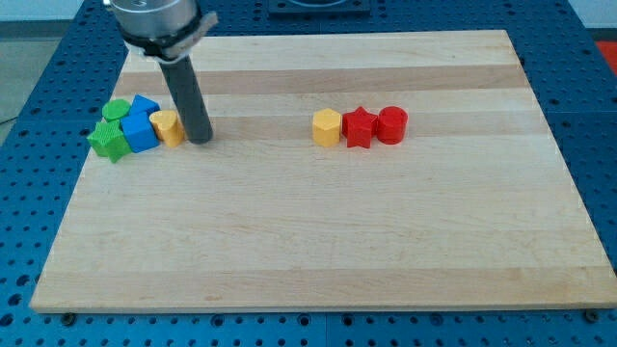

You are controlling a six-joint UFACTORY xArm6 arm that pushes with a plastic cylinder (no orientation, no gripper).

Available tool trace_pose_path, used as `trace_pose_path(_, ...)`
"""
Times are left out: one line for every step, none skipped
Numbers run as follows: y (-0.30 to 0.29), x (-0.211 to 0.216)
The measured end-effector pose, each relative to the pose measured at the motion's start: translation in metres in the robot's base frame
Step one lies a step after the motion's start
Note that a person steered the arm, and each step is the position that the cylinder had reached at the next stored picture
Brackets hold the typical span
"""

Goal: Slide the red circle above the yellow hexagon

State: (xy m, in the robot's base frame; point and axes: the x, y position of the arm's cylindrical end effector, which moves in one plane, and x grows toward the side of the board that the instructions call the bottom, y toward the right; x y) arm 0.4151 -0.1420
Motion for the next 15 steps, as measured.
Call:
trace_pose_path(0.072, 0.024)
trace_pose_path(0.168, 0.030)
trace_pose_path(0.262, 0.030)
trace_pose_path(0.310, 0.010)
trace_pose_path(0.309, -0.011)
trace_pose_path(0.312, 0.000)
trace_pose_path(0.310, 0.022)
trace_pose_path(0.296, 0.012)
trace_pose_path(0.287, -0.018)
trace_pose_path(0.281, -0.038)
trace_pose_path(0.309, -0.016)
trace_pose_path(0.314, 0.010)
trace_pose_path(0.281, 0.009)
trace_pose_path(0.251, -0.011)
trace_pose_path(0.232, -0.036)
